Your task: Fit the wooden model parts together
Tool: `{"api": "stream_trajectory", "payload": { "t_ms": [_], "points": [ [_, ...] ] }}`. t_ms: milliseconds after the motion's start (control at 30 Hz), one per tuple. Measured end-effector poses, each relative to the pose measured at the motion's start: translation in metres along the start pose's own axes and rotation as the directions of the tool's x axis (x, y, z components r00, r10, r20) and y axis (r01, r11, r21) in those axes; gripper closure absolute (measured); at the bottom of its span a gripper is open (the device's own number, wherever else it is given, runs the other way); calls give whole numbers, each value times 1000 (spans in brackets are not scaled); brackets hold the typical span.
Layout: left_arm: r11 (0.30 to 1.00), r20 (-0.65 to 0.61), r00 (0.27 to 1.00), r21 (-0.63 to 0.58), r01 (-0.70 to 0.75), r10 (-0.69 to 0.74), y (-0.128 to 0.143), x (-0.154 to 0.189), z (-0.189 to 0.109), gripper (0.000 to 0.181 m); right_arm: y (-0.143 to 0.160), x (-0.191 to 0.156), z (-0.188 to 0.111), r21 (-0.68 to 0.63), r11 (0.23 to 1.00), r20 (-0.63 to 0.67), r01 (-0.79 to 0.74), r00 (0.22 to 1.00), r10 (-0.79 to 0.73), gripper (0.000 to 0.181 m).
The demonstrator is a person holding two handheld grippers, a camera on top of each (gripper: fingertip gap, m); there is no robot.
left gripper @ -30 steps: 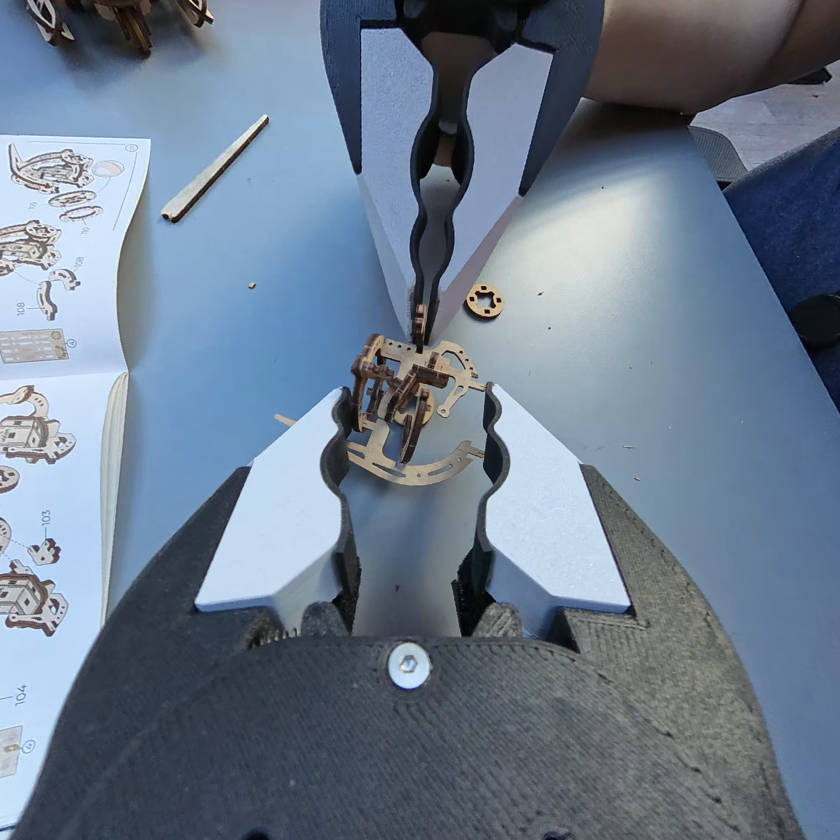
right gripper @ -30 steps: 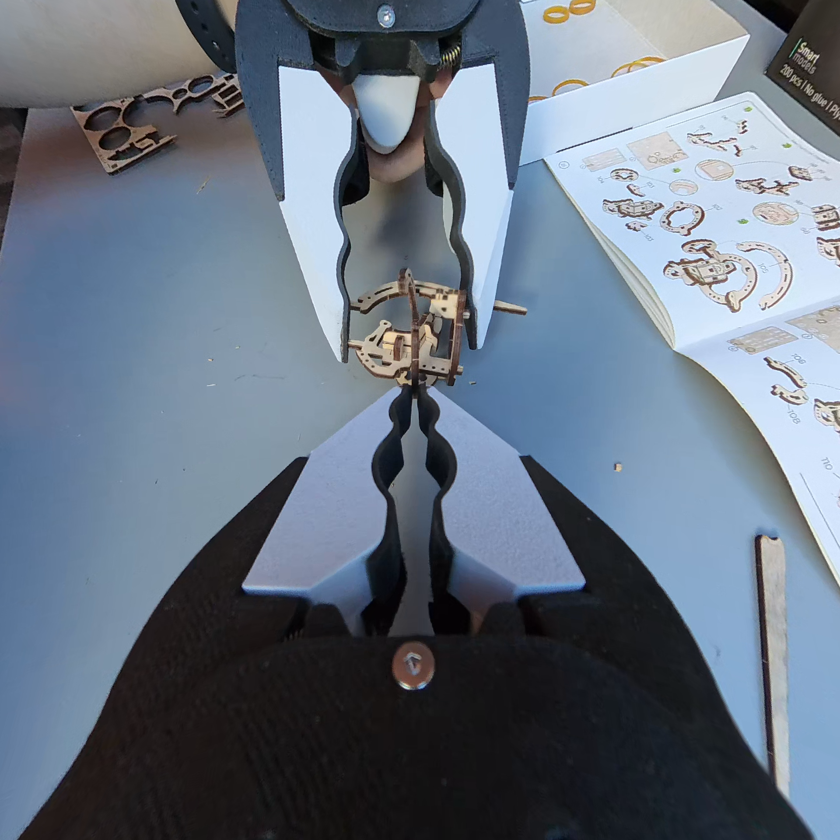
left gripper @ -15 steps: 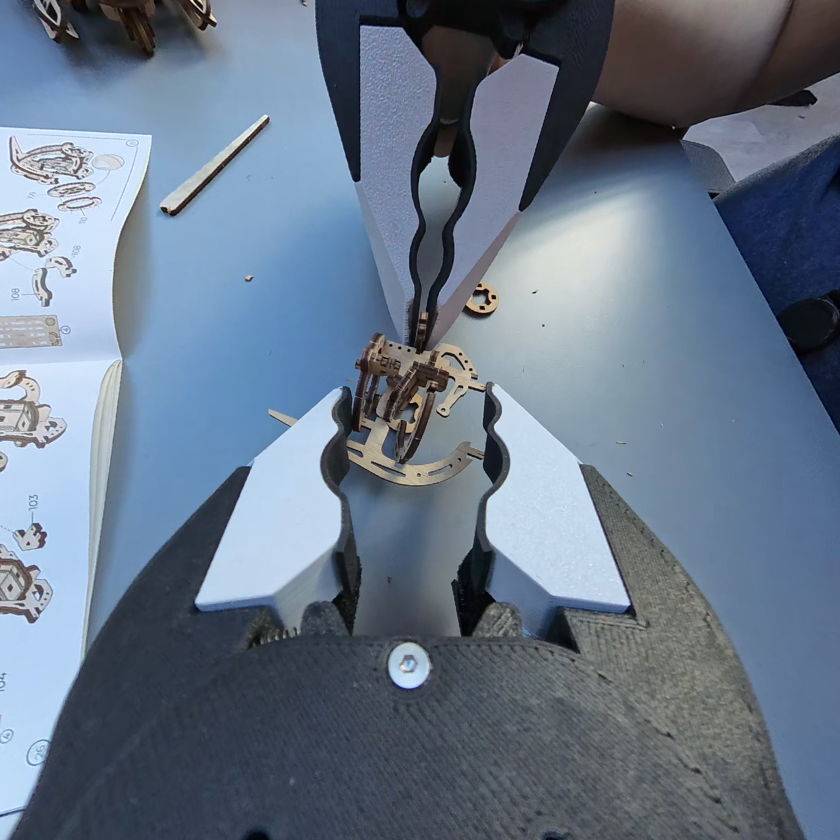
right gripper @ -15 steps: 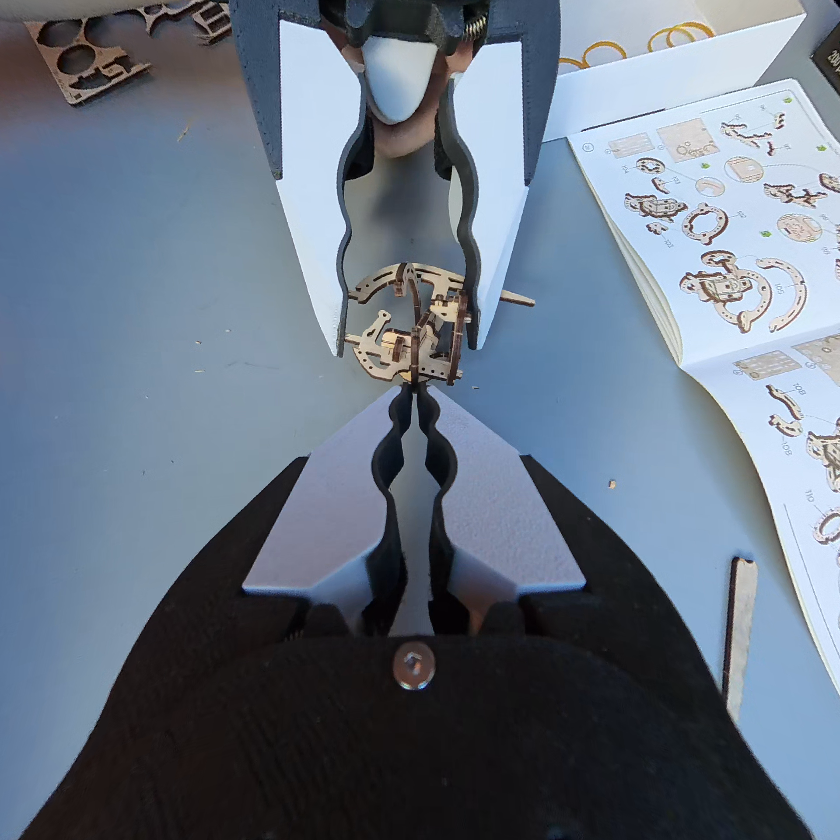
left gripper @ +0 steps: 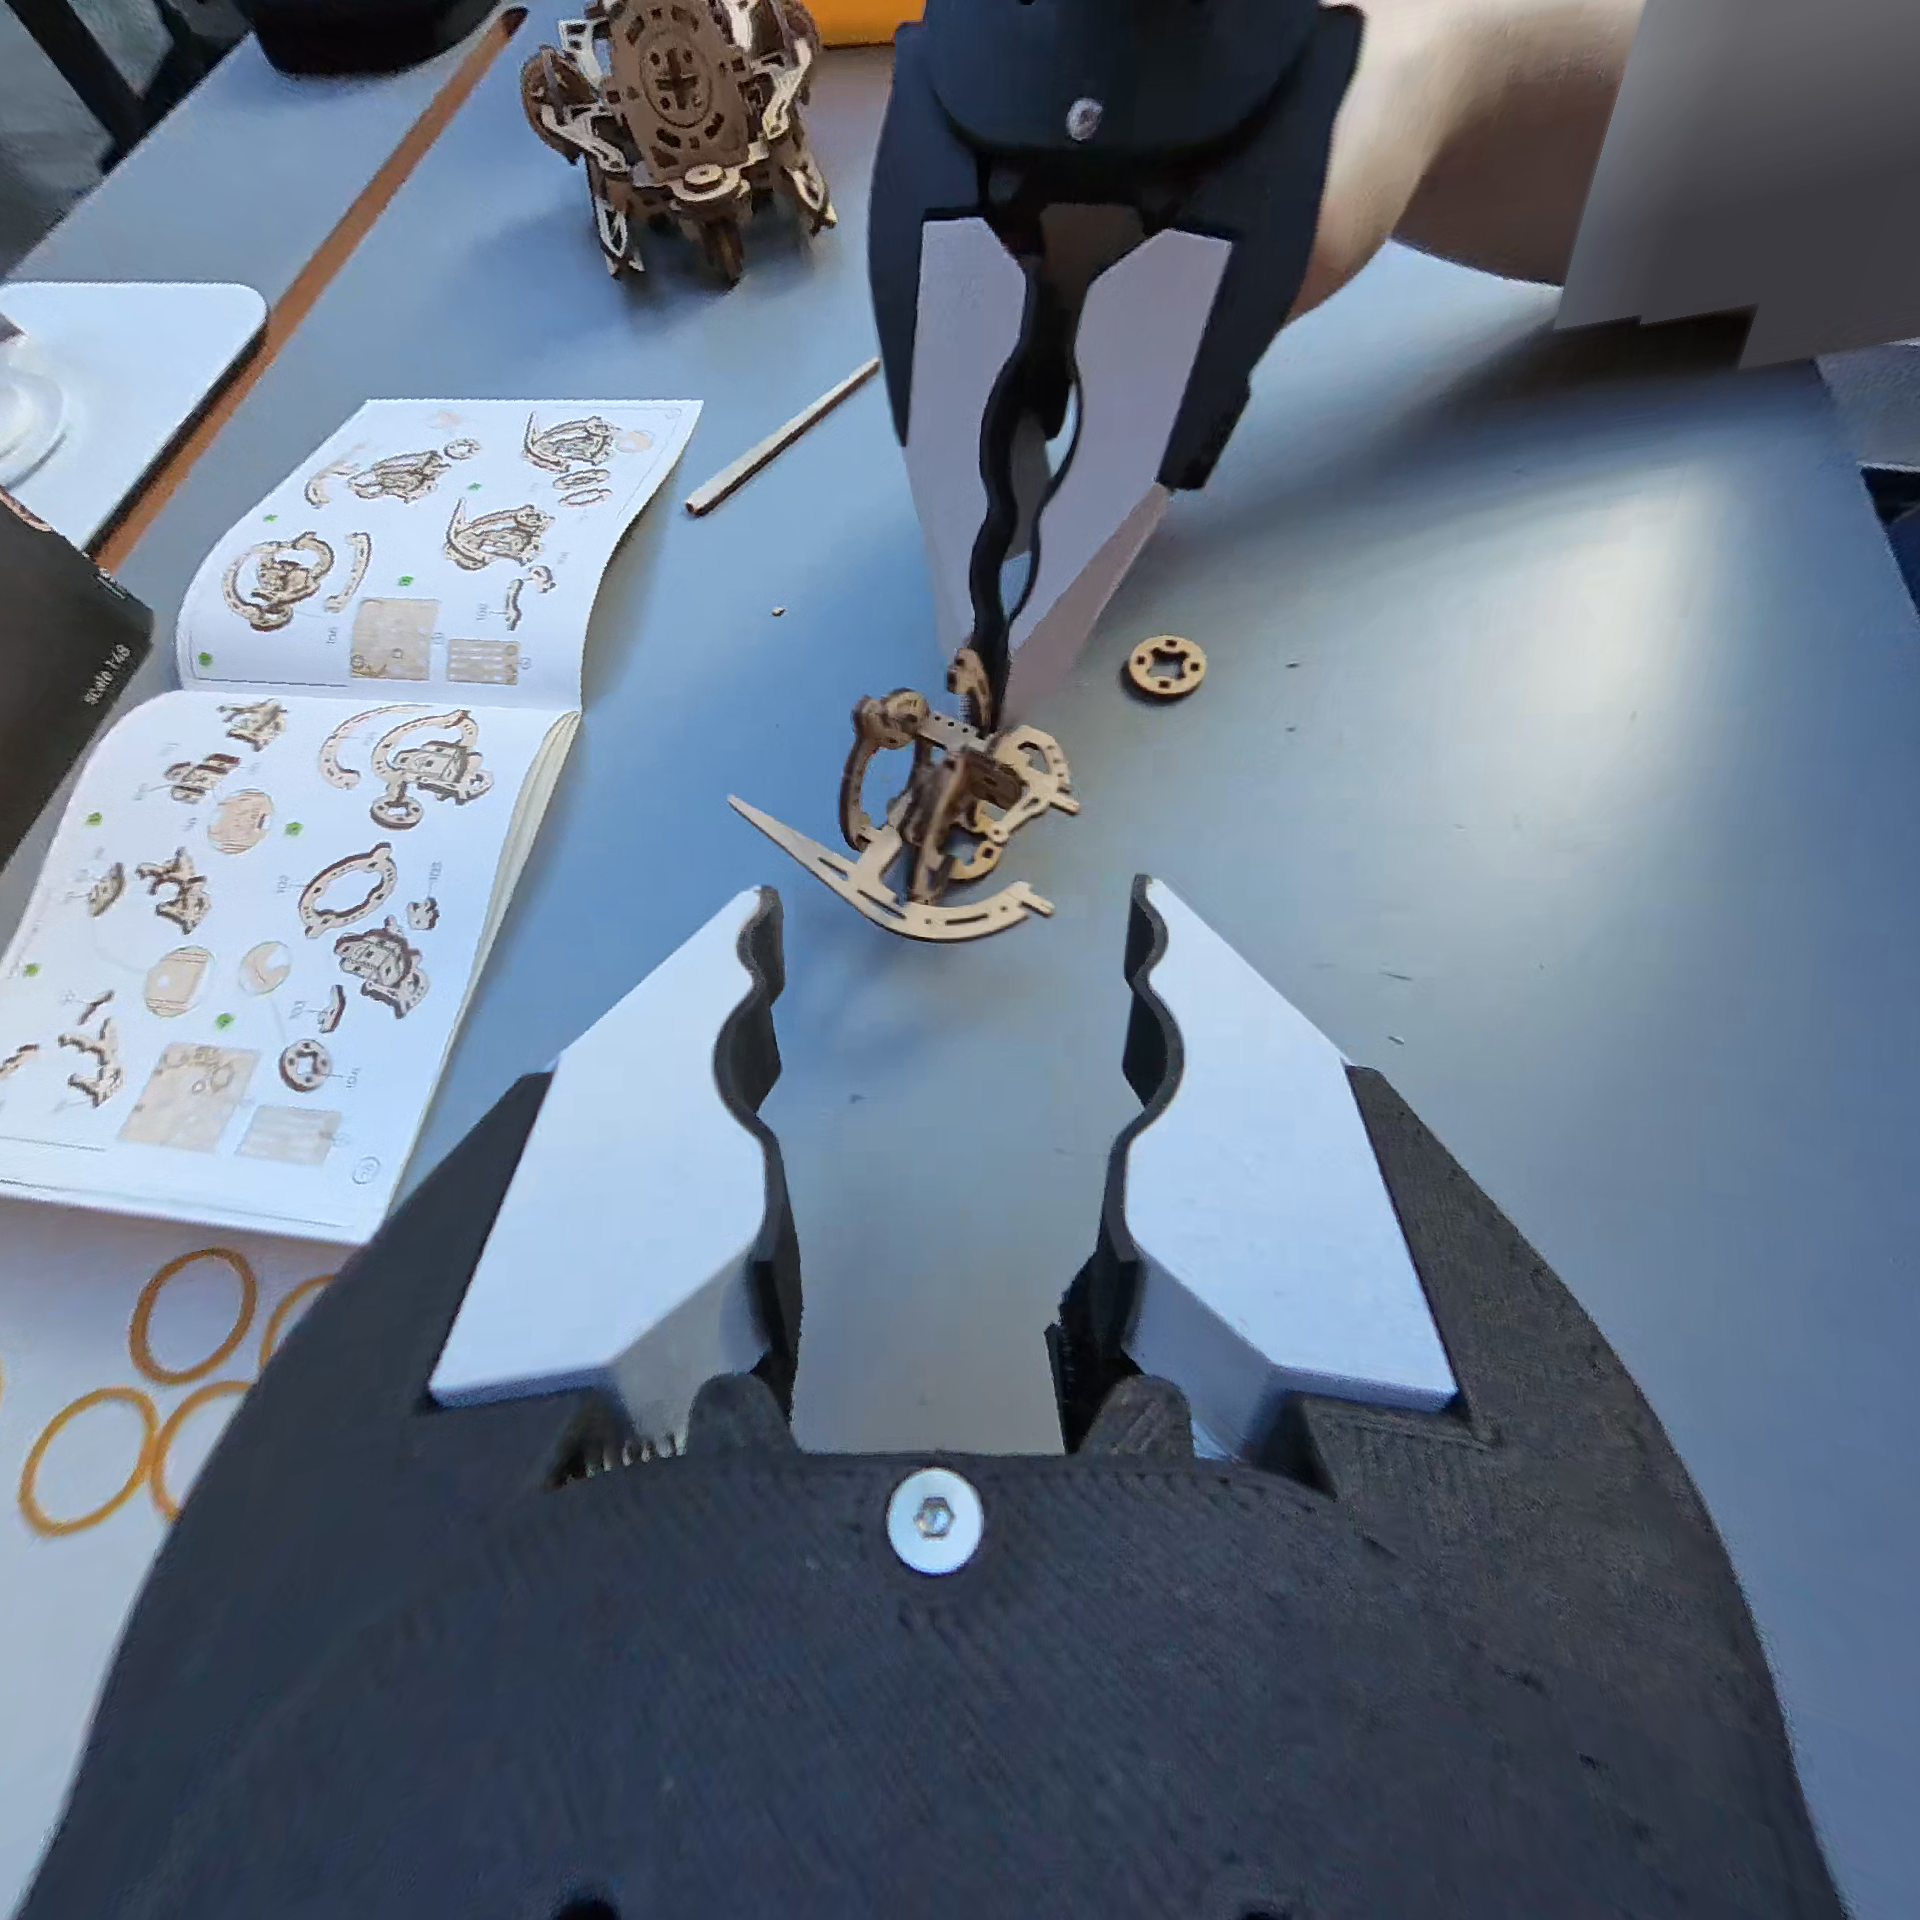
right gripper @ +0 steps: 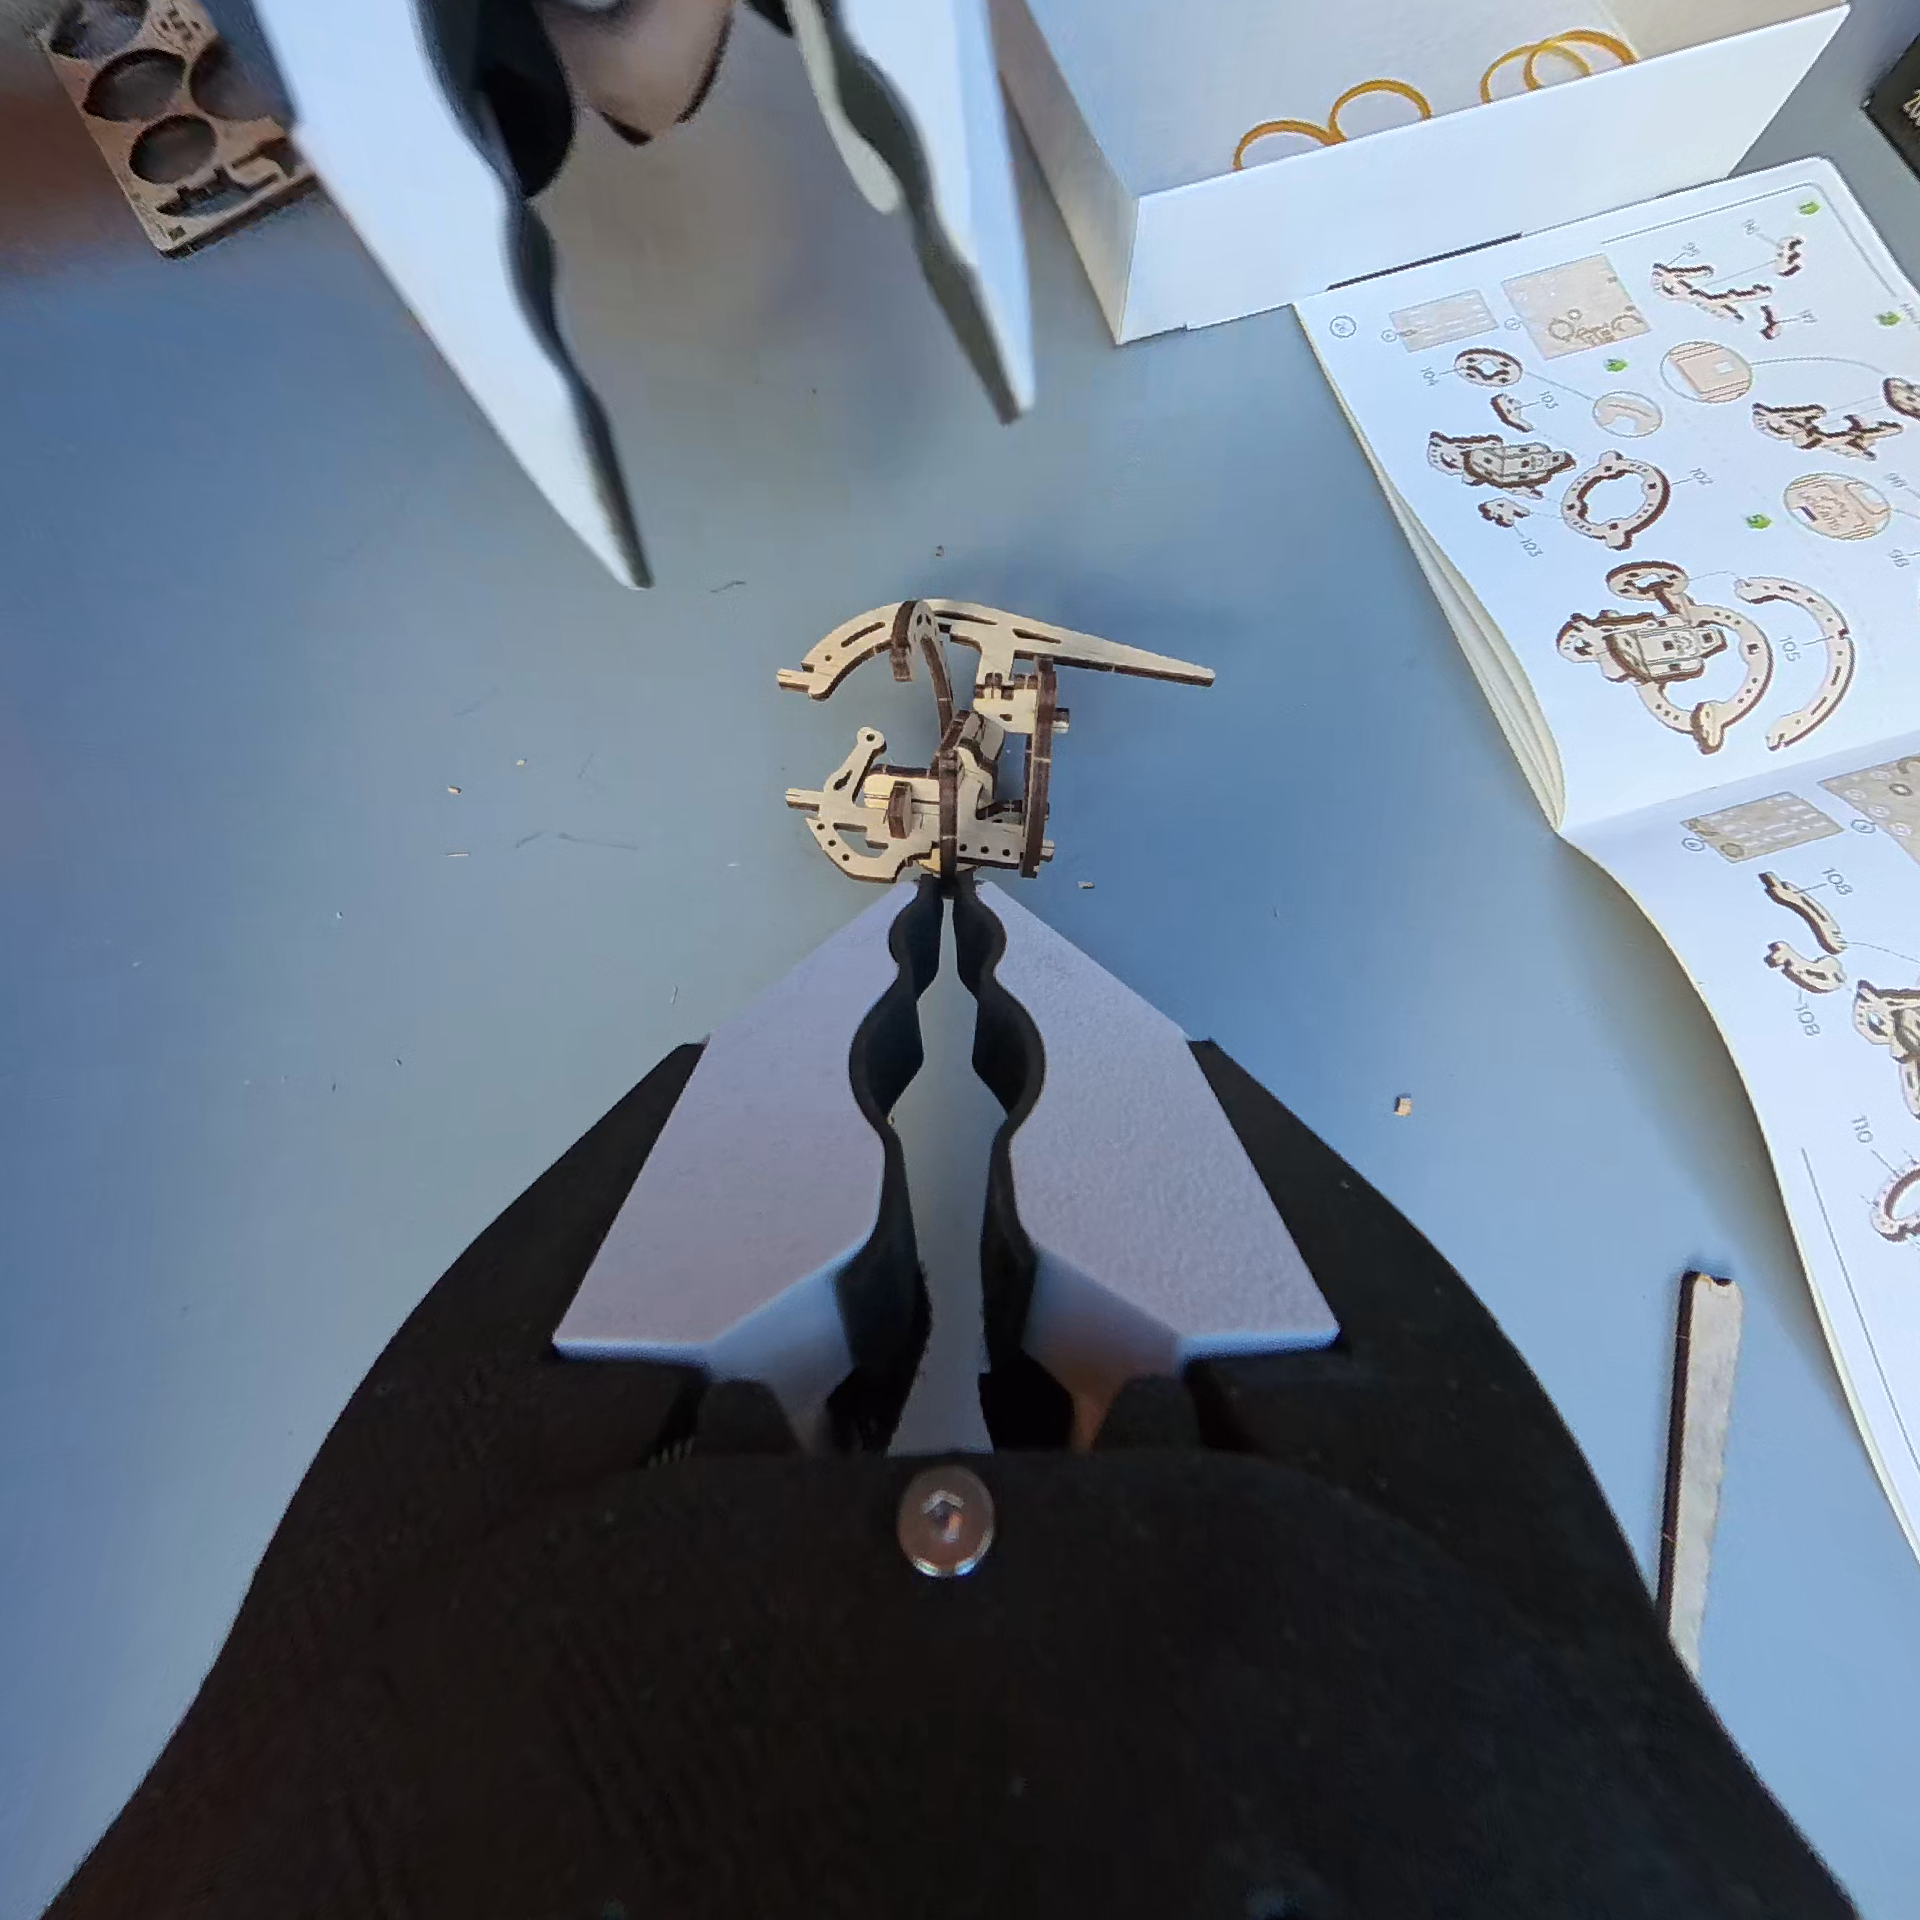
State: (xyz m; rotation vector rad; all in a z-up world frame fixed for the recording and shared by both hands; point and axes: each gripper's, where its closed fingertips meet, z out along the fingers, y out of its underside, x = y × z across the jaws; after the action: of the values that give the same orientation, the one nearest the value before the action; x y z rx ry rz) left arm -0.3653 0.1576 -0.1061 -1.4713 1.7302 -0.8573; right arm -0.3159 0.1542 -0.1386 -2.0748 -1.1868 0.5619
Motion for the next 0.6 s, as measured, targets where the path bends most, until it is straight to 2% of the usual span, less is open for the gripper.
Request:
{"api": "stream_trajectory", "payload": {
  "t_ms": [133,200,300,400,600],
  "points": [
    [1000,48,999,28,-7,6,-14,49,-5,134,0,0,0,-1,1000,1,-4,1000,4,179],
    [998,79,997,57,20,-25,-26,74,5,136,0,0,0,0,1000,2,-10,1000,10,179],
    [999,151,988,-51,14,-7,-21,98,35,129,0,0,0,-1,1000,-2,-21,1000,21,179],
    [983,336,930,-151,-101,147,-16,87,55,123,-1,0,0,-4,1000,-8,-24,1000,24,179],
    [964,387,899,-242,-113,203,-10,77,72,110,0,0,1,1,999,1,-48,999,48,179]
  ]
}}
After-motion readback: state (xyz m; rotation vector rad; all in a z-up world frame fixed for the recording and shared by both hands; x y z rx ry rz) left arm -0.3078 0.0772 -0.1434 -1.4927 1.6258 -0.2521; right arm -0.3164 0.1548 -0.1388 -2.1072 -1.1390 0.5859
